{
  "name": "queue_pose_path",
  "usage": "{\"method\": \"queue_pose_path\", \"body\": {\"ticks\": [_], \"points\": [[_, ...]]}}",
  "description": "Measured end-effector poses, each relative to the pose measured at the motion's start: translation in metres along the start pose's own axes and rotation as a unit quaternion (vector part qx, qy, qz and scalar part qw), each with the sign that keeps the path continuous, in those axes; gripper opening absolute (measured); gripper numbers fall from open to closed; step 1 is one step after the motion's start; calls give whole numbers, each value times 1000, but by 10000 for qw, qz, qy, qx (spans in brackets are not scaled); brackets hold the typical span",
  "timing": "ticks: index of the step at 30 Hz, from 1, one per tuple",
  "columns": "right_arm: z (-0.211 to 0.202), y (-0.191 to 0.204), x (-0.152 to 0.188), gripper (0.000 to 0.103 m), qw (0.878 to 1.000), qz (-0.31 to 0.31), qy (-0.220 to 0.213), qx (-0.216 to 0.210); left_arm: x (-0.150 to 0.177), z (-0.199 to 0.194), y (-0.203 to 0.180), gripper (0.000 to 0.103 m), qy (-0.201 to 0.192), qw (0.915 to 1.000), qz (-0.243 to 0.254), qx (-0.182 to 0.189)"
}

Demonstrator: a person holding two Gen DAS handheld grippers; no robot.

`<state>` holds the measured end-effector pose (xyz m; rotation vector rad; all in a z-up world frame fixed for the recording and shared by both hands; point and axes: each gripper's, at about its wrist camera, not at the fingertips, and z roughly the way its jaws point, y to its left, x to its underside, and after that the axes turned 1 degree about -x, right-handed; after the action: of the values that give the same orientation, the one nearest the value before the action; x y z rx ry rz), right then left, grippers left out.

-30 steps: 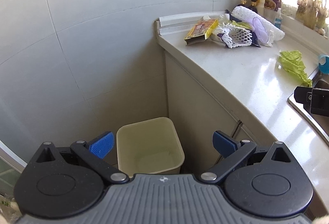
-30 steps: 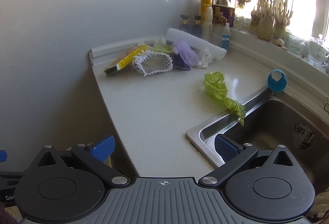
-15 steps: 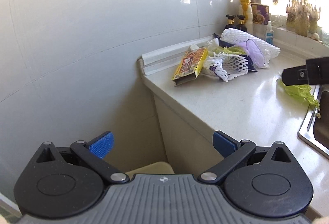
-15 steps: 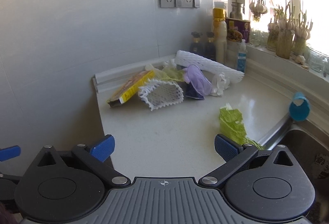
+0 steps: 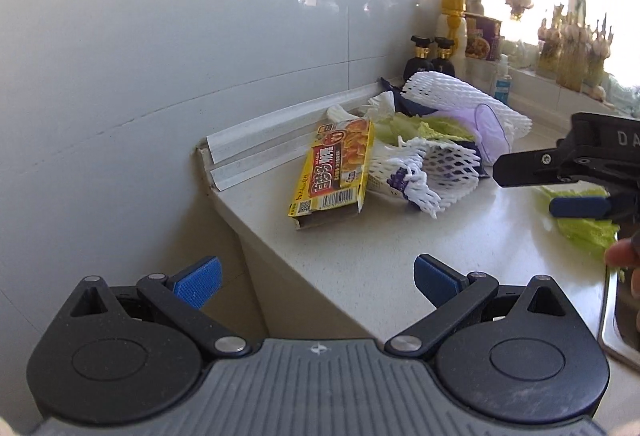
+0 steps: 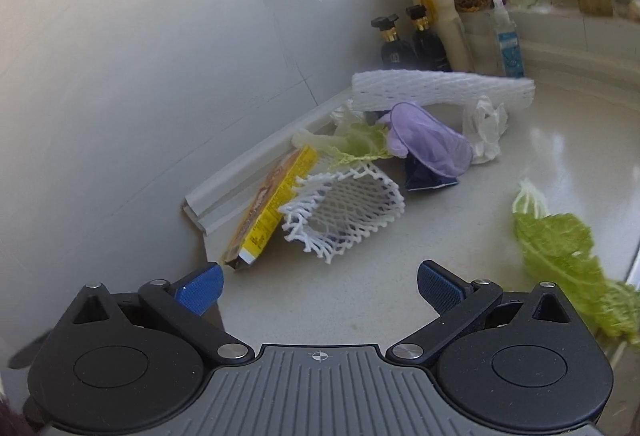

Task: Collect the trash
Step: 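Grasp the yellow curry box with the left tool while the right tool grasps the white foam net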

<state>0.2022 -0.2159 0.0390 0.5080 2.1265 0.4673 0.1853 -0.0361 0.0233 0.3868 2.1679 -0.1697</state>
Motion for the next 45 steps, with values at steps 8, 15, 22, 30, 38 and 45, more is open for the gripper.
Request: {"method": "queue_pose_path", "body": {"ticks": [8,15,22,30,38,45], "points": [[45,-20,-19,103,9910,1178,-417,-483,-22,52,17,99,-126,9977,-329,574],[74,-28,-13,98,9902,1114,-597,-593,-33,87,29,99,-200,9928,-616,1004],[88,-38,-7,87,9876,1235,-567,-784,-36,115,29,99,157,9890,-716,1283],[104,-43,-1,23,9835,1534,-293,-908,-31,126,31,76,365,9858,-1118,1198],[100,-45,-1,11,9802,1549,-424,-1158,-30,119,34,74,339,9815,-1460,1189],[88,-50,-9,10,9706,1615,-677,-1653,-32,107,40,74,180,9780,-1692,1210]]}}
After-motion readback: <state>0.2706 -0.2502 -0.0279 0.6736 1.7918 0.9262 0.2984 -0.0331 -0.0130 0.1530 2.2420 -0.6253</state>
